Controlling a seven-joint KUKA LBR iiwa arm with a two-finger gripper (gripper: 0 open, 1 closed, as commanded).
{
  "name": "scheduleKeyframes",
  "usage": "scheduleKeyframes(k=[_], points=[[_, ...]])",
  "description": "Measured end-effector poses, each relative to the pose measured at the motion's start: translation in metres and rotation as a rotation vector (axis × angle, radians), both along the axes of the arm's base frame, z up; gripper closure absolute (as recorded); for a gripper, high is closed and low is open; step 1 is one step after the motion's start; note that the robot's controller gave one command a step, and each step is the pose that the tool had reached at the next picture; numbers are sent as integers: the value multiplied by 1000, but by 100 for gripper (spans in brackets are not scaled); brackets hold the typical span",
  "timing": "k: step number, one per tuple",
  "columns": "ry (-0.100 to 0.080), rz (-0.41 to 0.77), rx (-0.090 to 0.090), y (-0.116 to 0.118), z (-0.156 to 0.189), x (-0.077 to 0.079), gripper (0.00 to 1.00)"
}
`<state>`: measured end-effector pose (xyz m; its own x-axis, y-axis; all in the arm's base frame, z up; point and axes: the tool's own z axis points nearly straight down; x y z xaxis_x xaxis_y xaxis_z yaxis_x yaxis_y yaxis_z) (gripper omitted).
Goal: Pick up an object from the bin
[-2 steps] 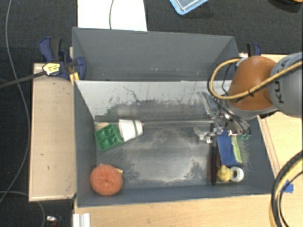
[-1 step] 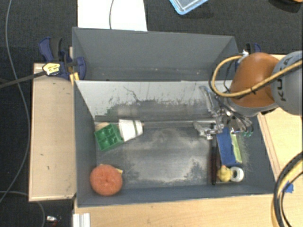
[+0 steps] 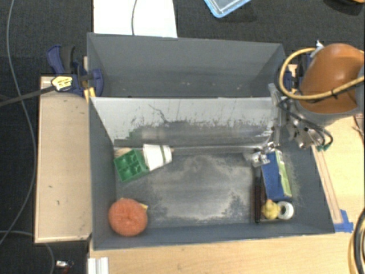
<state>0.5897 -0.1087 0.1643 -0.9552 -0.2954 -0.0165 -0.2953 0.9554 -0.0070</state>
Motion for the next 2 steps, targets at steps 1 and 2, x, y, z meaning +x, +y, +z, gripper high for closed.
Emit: scheduleKeyframes(k=[1,2], points=[[0,-287,5,14,35,-11,0],[-6,-209,2,-5,16,-6,0]])
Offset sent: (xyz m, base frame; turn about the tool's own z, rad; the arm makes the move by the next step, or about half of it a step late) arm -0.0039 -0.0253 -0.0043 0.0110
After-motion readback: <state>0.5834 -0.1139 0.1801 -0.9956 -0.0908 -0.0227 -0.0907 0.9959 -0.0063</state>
